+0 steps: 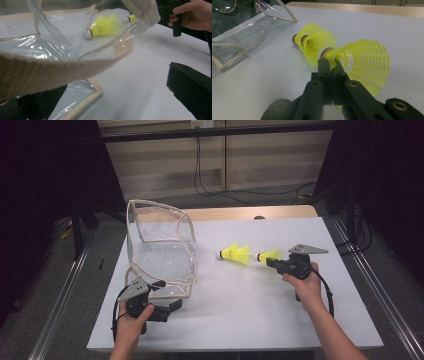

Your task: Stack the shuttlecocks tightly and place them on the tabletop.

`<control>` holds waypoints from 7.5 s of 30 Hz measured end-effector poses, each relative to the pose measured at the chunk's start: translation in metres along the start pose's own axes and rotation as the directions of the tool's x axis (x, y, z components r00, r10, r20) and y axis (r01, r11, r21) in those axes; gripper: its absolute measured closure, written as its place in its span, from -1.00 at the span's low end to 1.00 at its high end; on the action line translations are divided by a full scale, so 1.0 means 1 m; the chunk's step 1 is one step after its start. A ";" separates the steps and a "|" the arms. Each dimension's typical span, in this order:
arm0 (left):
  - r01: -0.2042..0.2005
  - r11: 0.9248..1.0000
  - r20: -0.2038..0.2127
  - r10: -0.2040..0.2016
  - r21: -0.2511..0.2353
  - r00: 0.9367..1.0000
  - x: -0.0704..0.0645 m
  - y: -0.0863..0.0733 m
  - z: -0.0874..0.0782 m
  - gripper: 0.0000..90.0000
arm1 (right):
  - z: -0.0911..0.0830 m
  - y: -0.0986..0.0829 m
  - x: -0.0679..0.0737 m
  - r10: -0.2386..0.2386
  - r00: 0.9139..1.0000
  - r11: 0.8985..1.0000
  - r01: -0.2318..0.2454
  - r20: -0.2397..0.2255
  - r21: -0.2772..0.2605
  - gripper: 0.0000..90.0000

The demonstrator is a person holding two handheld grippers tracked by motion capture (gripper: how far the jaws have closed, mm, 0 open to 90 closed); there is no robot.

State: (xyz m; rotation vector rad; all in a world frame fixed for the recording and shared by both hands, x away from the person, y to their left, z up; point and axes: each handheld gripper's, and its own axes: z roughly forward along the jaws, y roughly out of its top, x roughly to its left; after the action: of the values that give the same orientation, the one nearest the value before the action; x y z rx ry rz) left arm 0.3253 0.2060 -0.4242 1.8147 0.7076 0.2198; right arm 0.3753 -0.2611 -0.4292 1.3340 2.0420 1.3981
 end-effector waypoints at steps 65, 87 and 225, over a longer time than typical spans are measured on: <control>-0.001 1.000 0.005 0.001 0.004 1.000 0.001 -0.001 0.001 -0.93 | 0.037 0.007 0.009 0.011 1.000 1.000 -0.012 0.012 0.019 0.99; 0.000 1.000 0.003 0.000 0.006 1.000 0.001 -0.001 0.001 -0.93 | 0.048 0.009 0.014 0.018 1.000 1.000 -0.018 0.015 0.015 0.99; 0.000 1.000 0.003 0.000 0.001 1.000 0.001 -0.001 0.001 -0.93 | 0.065 0.008 0.030 -0.059 0.998 0.993 0.062 -0.029 0.099 0.72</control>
State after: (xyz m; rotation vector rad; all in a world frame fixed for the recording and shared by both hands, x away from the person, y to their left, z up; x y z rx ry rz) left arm 0.3261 0.2061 -0.4255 1.8157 0.7058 0.2168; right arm 0.4091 -0.1995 -0.4458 1.2882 2.1763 1.3097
